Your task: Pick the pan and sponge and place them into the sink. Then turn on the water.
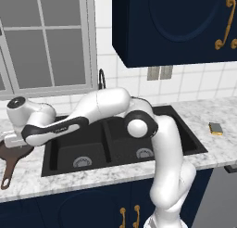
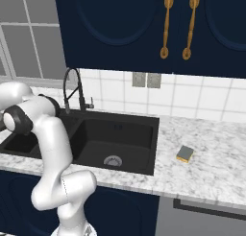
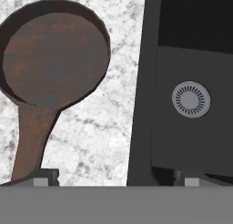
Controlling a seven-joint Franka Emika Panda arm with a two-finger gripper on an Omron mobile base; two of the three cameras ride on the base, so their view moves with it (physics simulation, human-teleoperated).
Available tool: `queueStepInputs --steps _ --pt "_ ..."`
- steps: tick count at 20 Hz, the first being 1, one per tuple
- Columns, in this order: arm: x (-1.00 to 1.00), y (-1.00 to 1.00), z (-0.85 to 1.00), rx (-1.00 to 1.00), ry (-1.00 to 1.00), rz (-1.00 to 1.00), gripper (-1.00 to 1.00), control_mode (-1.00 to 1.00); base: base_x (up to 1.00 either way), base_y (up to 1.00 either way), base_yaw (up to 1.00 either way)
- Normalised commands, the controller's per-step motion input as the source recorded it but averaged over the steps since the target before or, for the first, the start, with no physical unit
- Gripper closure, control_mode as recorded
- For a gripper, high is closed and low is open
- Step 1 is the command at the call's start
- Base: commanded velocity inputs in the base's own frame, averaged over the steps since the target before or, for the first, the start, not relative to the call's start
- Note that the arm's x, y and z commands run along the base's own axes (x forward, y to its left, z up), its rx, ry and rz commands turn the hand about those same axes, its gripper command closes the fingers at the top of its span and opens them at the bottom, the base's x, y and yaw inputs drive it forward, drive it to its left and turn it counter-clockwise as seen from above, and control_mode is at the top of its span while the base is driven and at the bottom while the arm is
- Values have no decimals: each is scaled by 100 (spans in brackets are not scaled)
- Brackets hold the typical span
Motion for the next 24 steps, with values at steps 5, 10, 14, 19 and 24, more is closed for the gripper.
queueStepInputs --steps 5,10,14,19,24 --pt "-33 16 -7 0 7 0 -100 -100 0 0 0" --pt "-21 25 -3 1 3 0 -100 -100 0 0 0" --pt "-1 52 0 0 10 0 -100 -100 0 0 0" --pt "0 35 -12 0 5 0 -100 -100 0 0 0" --pt "0 30 -10 0 5 0 -100 -100 0 0 0"
